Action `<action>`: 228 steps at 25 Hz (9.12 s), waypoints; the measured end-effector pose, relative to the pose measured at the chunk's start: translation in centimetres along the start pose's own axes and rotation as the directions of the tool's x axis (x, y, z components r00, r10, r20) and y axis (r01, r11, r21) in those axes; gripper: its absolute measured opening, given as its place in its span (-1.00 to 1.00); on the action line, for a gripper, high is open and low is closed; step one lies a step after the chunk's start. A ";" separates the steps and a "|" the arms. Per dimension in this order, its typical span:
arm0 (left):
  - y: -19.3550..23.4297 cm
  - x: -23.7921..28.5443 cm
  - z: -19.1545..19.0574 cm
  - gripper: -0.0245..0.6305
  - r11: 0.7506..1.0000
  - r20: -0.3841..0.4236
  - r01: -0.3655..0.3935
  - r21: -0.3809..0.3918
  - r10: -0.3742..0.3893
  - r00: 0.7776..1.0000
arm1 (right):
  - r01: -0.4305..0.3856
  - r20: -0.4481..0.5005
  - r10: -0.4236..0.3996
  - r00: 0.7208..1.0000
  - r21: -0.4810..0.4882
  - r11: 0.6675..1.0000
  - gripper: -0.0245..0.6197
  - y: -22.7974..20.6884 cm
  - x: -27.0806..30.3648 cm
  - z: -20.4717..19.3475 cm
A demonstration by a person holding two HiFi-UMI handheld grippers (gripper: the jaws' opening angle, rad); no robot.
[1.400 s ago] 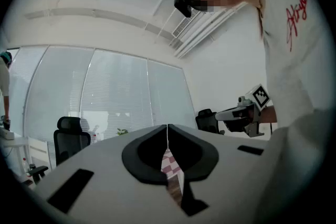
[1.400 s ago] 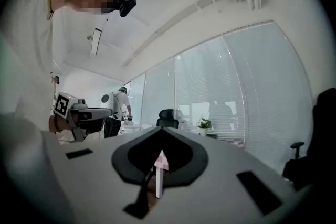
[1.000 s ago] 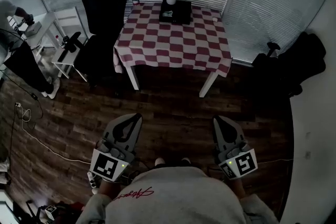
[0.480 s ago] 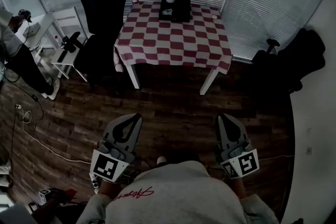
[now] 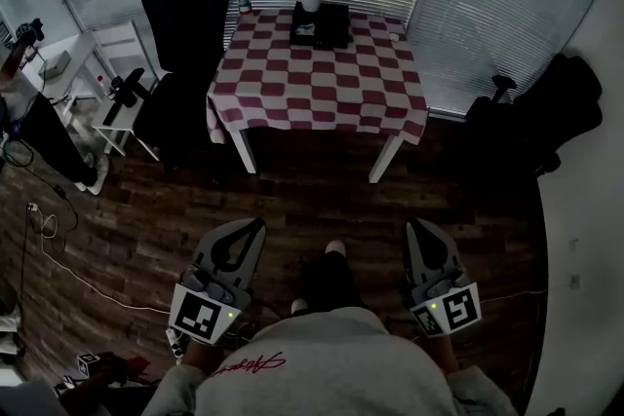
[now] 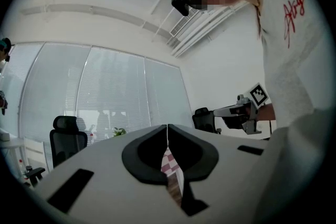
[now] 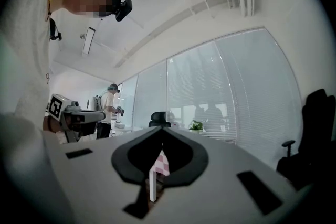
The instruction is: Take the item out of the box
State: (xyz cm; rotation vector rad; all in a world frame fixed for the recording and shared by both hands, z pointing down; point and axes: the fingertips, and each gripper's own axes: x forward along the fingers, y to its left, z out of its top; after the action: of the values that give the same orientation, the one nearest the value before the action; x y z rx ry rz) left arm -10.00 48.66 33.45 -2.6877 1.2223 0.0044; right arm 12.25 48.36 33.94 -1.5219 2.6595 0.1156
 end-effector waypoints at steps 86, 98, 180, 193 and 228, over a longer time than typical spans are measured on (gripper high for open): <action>14.7 32.4 -3.2 -0.87 0.993 0.014 -0.098 0.060 0.097 0.995 | -0.151 0.052 0.150 0.987 0.013 0.988 -0.89 -25.1 27.6 -1.8; 13.9 31.0 -3.3 -0.87 0.994 0.007 -0.109 0.025 0.109 0.994 | -0.177 0.051 0.175 0.983 0.035 0.984 -0.89 -24.1 26.9 -2.4; 35.8 45.9 -6.2 -0.87 0.999 0.057 -0.029 -0.023 0.030 0.998 | -0.108 0.049 0.106 0.993 0.035 0.994 -0.89 -30.1 52.0 -4.2; 40.8 47.4 -7.6 -0.87 1.000 0.064 0.019 -0.025 -0.017 0.998 | -0.063 0.045 0.062 0.997 0.022 0.998 -0.89 -29.6 56.8 -4.8; 43.7 49.0 -8.0 -0.87 0.991 0.032 -0.129 -0.031 0.130 0.991 | -0.198 0.036 0.199 0.979 -0.013 0.980 -0.89 -32.0 63.1 -4.3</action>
State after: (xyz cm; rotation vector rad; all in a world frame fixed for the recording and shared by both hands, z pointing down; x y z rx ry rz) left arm -10.93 -17.36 29.90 -2.6160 1.3944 0.0867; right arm 7.85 -22.29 30.86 -1.2398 2.7783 0.1664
